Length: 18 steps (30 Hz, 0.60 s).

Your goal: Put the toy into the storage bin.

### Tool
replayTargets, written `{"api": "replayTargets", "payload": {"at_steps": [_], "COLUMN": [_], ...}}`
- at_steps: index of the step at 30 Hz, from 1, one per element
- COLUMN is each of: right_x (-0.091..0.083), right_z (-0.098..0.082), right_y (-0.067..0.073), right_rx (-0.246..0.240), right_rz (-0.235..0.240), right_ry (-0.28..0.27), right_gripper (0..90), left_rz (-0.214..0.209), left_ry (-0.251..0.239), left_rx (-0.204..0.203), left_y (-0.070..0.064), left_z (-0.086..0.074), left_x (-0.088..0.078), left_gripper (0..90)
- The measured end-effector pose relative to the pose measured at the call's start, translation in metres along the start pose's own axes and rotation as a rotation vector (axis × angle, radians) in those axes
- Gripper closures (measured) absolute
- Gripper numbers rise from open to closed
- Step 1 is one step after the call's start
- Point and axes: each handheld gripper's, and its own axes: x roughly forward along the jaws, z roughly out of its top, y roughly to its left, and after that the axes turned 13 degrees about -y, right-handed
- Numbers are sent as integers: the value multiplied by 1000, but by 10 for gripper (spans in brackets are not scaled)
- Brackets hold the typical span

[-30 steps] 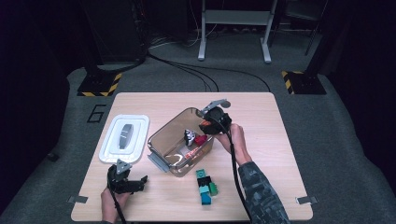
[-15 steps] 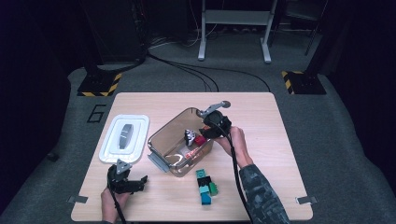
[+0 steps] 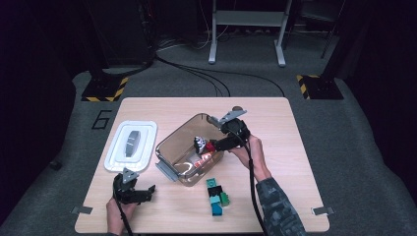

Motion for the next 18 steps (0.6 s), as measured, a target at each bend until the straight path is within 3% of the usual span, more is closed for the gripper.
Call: {"api": "replayTargets", "payload": {"at_steps": [9, 18], "right_x": [-31, -49], "right_z": [-19, -49], "right_y": [1, 6], "right_rx": [46, 87], "right_rz": [-24, -39], "right_ry": [-30, -10], "right_gripper": [147, 140], "left_rz": [0, 0], "left_ry": [0, -1], "left_rx": [0, -1], "left_y": [0, 0], "left_z": [0, 0], "left_x": [0, 0], "left_gripper": [34, 33]}}
